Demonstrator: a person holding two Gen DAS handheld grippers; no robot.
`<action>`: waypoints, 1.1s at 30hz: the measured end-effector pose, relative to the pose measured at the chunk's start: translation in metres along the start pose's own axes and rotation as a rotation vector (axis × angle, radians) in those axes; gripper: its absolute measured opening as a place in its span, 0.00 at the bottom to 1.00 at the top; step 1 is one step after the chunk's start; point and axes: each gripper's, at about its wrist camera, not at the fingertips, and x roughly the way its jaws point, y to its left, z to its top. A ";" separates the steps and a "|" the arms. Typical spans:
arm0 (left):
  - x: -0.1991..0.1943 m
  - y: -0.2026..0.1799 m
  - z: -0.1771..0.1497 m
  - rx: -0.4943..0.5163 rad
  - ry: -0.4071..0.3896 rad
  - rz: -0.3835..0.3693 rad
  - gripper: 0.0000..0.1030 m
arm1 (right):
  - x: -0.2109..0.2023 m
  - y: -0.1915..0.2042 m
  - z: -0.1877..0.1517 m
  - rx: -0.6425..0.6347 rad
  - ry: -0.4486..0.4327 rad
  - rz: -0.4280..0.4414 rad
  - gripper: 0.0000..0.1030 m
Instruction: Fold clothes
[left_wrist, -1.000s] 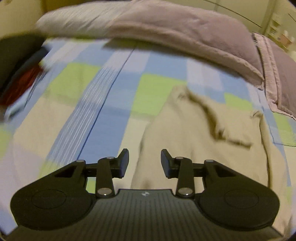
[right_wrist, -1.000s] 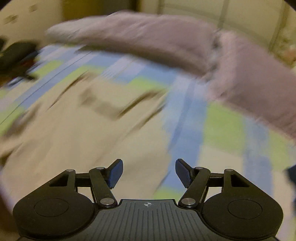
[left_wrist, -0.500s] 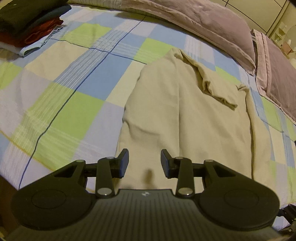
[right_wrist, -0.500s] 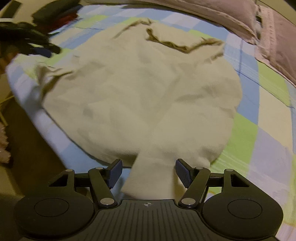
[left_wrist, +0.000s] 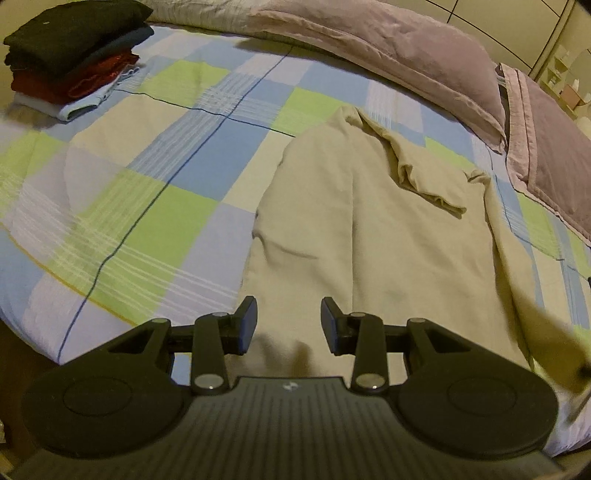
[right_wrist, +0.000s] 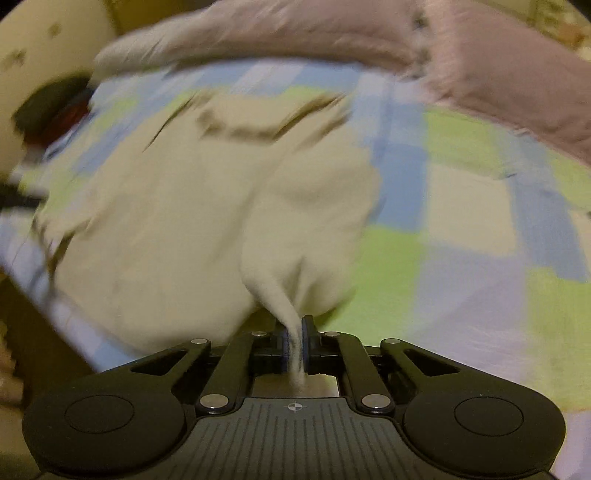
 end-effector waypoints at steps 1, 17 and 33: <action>-0.002 0.001 0.000 0.000 -0.002 0.000 0.32 | -0.010 -0.023 0.006 0.021 -0.029 -0.049 0.05; 0.040 -0.048 -0.043 0.453 0.126 0.082 0.08 | -0.005 -0.121 -0.014 0.574 0.078 -0.317 0.69; 0.022 0.150 0.138 -0.005 -0.221 0.587 0.27 | 0.022 -0.065 0.001 0.544 0.121 -0.234 0.69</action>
